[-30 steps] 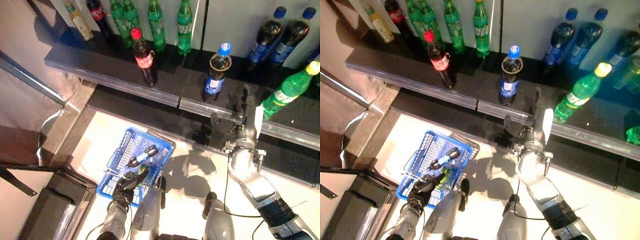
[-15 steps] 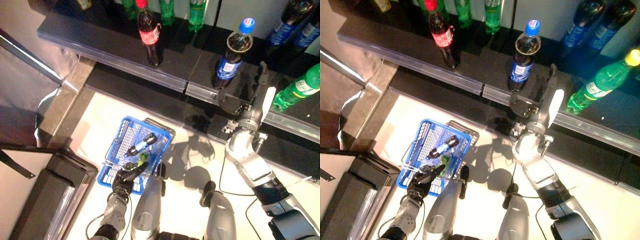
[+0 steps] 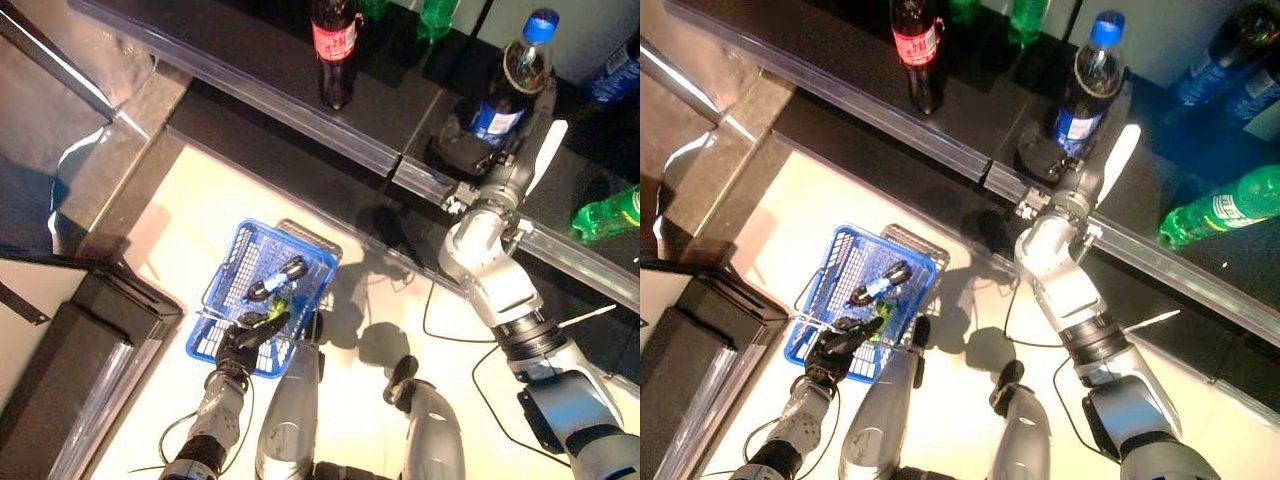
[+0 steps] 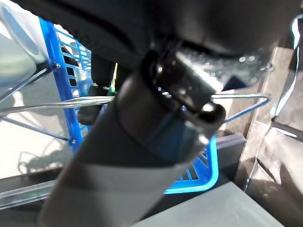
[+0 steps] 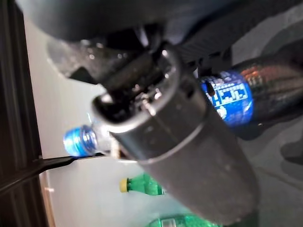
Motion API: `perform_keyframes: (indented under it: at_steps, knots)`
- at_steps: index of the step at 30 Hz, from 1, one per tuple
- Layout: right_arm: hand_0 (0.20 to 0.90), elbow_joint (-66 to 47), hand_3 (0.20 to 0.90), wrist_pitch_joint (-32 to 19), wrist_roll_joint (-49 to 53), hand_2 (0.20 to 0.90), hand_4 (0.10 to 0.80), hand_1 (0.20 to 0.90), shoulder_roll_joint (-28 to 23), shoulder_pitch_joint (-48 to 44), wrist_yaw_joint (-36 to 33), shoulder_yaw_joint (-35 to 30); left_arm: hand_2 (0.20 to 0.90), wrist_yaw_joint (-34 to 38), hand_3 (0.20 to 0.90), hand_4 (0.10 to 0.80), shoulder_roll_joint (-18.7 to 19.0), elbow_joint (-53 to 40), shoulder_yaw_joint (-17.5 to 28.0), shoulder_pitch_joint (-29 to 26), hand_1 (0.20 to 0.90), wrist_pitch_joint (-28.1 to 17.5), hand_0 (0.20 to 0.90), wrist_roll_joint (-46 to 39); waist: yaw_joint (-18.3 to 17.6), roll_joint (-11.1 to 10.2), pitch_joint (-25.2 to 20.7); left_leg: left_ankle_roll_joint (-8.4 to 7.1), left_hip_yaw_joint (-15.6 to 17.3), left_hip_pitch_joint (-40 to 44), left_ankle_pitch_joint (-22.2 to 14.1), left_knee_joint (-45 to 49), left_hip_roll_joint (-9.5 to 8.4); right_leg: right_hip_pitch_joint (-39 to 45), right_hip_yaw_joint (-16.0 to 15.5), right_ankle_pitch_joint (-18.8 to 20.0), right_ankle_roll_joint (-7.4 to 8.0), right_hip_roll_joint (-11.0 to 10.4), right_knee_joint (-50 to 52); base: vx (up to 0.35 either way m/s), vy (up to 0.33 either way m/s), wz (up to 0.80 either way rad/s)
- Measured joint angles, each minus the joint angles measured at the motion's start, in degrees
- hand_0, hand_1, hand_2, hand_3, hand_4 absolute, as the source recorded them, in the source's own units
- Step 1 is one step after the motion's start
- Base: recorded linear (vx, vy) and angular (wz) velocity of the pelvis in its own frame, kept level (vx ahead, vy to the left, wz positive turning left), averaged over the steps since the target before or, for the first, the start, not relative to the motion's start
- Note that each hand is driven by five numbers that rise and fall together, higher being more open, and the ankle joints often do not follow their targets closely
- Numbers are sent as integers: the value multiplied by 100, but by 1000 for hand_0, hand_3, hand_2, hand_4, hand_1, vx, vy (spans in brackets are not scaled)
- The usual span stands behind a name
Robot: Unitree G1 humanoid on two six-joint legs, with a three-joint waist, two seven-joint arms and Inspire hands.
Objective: Pick up the drink and place into the basket.
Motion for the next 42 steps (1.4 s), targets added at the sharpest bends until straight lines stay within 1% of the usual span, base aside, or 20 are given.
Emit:
perform_keyframes:
  at_steps: [3, 8, 9, 10, 11, 12, 13, 20, 23, 24, 25, 26, 27, 32, 37, 42]
  knots:
    - [900, 323, 900, -3, 190, 900, 800, 900, 0, -225, -113, -17, 300, 48, 200, 100, 0, -28, -14, -48, 300, 33, 300, 0, 69, -21, -2, 5, -4, -69, -3, -22, -13, -60, -7, 12, 6, 4, -40, -24, -5, -1]
    - [900, 530, 900, -58, 226, 900, 800, 900, -5, -357, -177, -89, 300, 87, 200, 100, 19, -118, -16, -54, 300, 34, 300, -6, 96, -38, 4, 8, -53, -202, -4, -23, -31, -132, -85, 13, 7, 0, -78, -15, 8, 4]
    - [815, 542, 801, -60, 250, 815, 701, 815, -3, -393, -179, -92, 300, 93, 200, 100, 38, -117, -17, -62, 300, 49, 300, -51, 97, -48, 6, 12, -50, -204, -6, -23, -37, -137, -83, 13, 8, -4, -82, 0, 0, 0]
    - [749, 564, 724, -76, 273, 749, 624, 749, -4, -414, -181, -92, 300, 99, 200, 100, 54, -118, -20, -66, 300, 69, 300, -78, 96, -57, 5, 15, -47, -206, -8, -23, -44, -140, -80, 13, 8, -5, -81, 0, 0, 0]
    - [636, 667, 593, -166, 351, 636, 493, 636, -3, -473, -182, -96, 300, 99, 200, 100, 90, -118, -21, -72, 300, 88, 300, -89, 92, -78, 3, 19, -43, -211, -10, -24, -51, -150, -76, 13, 8, -8, -82, 0, 0, 0]
    - [453, 745, 378, -185, 370, 453, 278, 453, -3, -517, -182, -97, 300, 99, 200, 100, 103, -119, -22, -78, 300, 90, 300, -90, 87, -87, 0, 19, -42, -221, -10, -24, -52, -160, -76, 13, 8, -8, -81, -20, 33, -1]
    - [300, 845, 200, -188, 408, 300, 100, 300, -3, -588, -182, -140, 300, 97, 200, 100, 124, -121, -28, -98, 300, 92, 300, -91, 87, -95, 0, 19, -42, -249, -10, -22, -53, -190, -75, 14, 9, -11, -75, 0, 0, 0]
    - [300, 1411, 200, -193, 408, 300, 100, 300, -8, -822, -132, -230, 300, 118, 200, 100, 177, -153, -45, -113, 300, 124, 300, -100, 93, -97, 0, 29, -34, -329, -8, -15, -74, -291, -50, 21, 12, -24, -26, -7, 39, -1]
    - [300, 1698, 200, -190, 404, 300, 100, 300, -113, -931, -28, -240, 300, 116, 200, 100, 178, -152, -43, -113, 300, 126, 300, -101, 87, -97, 0, 33, -32, -329, -6, -22, -81, -295, -49, 22, 14, -22, -23, 0, 0, 0]
    - [427, 1709, 348, -179, 404, 427, 248, 427, -167, -940, 29, -239, 300, 117, 200, 100, 178, -154, -45, -113, 300, 126, 300, -101, 88, -97, 0, 33, -33, -329, -6, -22, -81, -296, -50, 22, 14, -22, -19, 0, 0, 0]
    - [636, 1717, 593, -175, 404, 636, 493, 636, -229, -942, 125, -240, 300, 116, 200, 100, 178, -152, -42, -113, 300, 128, 300, -104, 88, -97, 0, 34, -33, -329, -6, -22, -81, -296, -50, 22, 14, -22, -18, 0, 0, 0]
    - [811, 1718, 796, -171, 403, 811, 696, 811, -251, -942, 181, -240, 300, 115, 200, 100, 178, -152, -41, -113, 300, 129, 300, -108, 85, -97, 0, 34, -33, -329, -5, -22, -81, -296, -50, 22, 14, -22, -17, 0, 0, 0]
    - [900, 1722, 900, -154, 402, 900, 800, 900, -268, -942, 303, -239, 300, 111, 200, 100, 182, -152, -41, -113, 300, 130, 300, -113, 78, -97, 0, 34, -33, -329, -5, -22, -80, -297, -49, 22, 14, -22, -16, 0, 0, 0]
    - [900, 1721, 900, -30, 399, 900, 800, 900, -310, -949, 634, -238, 300, 94, 200, 100, 182, -152, -35, -113, 300, 138, 300, -122, 78, -98, 0, 37, -32, -329, -3, -24, -84, -296, -50, 22, 14, -15, -15, 0, 0, 0]
    - [900, 1602, 900, 134, 382, 900, 800, 900, -376, -986, 797, -238, 300, 91, 200, 100, 182, -137, -32, -113, 300, 138, 300, -200, 76, -98, 0, 46, -30, -327, 3, -24, -91, -293, -51, 26, 21, -13, -14, 0, 0, 0]
    - [900, 1412, 900, 373, -23, 900, 800, 900, -485, -989, 983, -237, 300, 85, 200, 100, 182, -111, -11, -112, 300, 139, 300, -229, 76, -107, 5, 59, -30, -310, 12, -24, -107, -268, -53, 34, 33, -19, -16, 0, 0, 0]
